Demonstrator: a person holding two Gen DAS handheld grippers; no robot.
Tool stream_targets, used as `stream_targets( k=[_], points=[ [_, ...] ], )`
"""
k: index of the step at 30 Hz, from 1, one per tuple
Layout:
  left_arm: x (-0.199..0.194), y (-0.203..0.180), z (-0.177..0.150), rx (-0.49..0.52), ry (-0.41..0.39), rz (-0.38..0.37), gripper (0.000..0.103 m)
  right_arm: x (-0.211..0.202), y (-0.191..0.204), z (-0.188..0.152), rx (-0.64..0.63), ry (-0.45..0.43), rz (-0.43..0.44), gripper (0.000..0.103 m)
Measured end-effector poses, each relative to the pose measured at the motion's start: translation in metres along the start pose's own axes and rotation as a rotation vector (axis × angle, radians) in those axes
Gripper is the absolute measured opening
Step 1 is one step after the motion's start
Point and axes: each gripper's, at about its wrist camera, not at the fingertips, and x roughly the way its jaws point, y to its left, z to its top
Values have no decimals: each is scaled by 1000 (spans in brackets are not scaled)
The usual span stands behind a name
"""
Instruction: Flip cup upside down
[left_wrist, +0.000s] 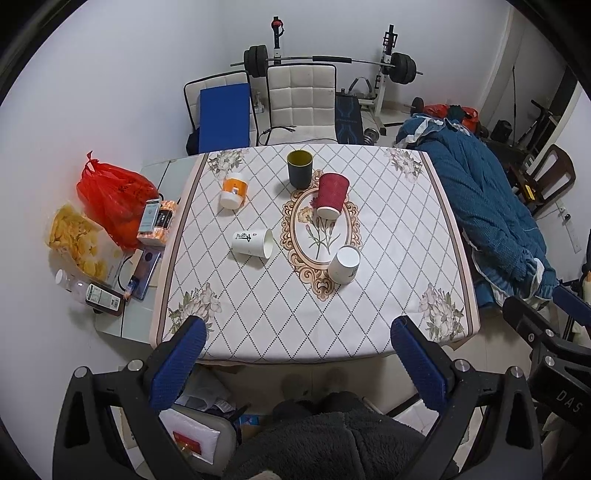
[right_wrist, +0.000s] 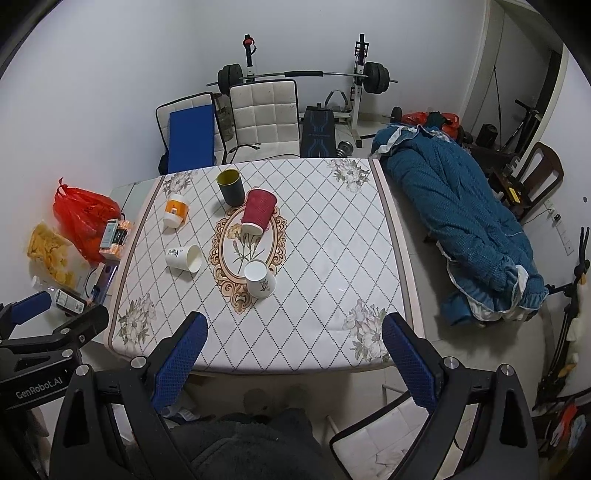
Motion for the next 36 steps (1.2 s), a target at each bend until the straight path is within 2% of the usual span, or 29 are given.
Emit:
stream_targets(
  k=[13,36],
  points=[
    [-4,5,5,-21,-27,10,102,4,0,-1,2,-6,-9,98],
    [-4,6,11,-23,-26,12,102,1,-4,10,3,-13,-6,98]
  ],
)
